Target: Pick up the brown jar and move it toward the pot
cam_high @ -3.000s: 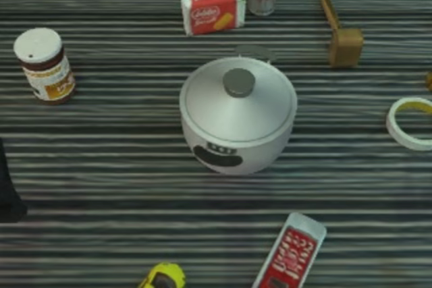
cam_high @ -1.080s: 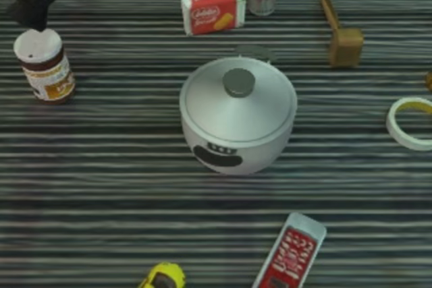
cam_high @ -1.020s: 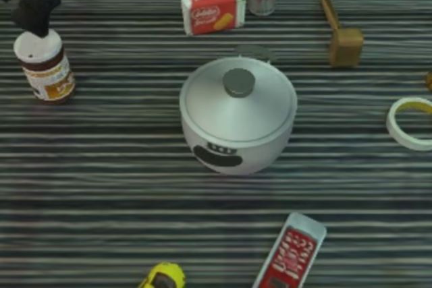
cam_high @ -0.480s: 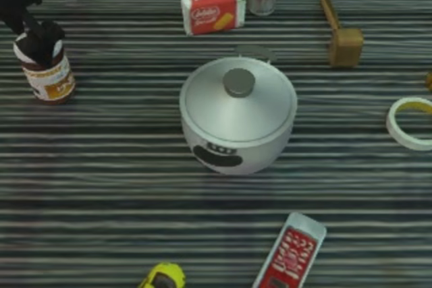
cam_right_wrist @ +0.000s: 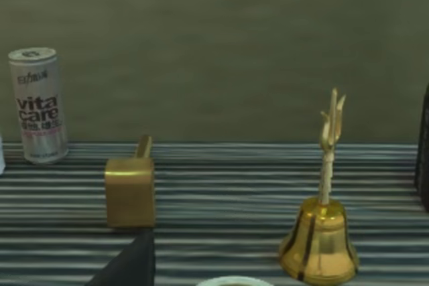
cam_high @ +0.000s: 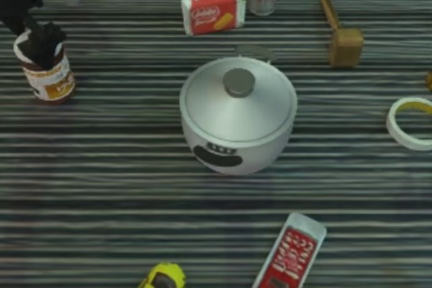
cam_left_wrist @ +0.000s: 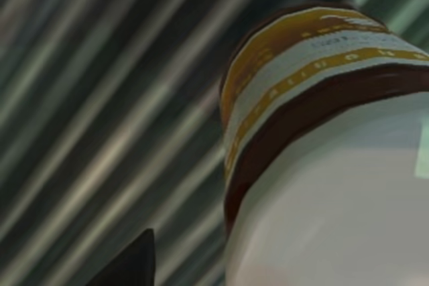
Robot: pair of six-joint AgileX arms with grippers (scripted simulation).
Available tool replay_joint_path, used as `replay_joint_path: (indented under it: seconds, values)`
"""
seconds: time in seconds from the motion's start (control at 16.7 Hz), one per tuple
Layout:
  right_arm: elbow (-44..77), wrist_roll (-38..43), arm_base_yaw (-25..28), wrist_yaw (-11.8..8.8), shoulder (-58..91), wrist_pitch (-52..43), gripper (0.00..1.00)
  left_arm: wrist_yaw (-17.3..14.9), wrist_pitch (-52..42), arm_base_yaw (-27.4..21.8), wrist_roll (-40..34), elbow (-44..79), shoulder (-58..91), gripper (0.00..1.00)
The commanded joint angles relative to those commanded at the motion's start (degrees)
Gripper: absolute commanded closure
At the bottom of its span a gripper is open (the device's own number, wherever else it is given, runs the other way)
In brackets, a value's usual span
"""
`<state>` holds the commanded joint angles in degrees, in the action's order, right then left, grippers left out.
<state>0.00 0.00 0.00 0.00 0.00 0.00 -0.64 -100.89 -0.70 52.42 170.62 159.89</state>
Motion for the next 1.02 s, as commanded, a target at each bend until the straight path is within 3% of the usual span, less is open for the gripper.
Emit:
replay_joint_path:
  seconds: [0.42,0.78,1.02]
  values:
    - [0.00,0.00,0.00,0.00,0.00,0.00,0.00,-0.19,-6.30,0.15,0.17,19.82,13.06,0.00]
    - [0.00,0.00,0.00,0.00,0.00,0.00,0.00,-0.22,-7.07,0.14,0.18,22.21,14.89,0.00]
    - [0.00,0.00,0.00,0.00,0.00,0.00,0.00,-0.22,-7.07,0.14,0.18,22.21,14.89,0.30]
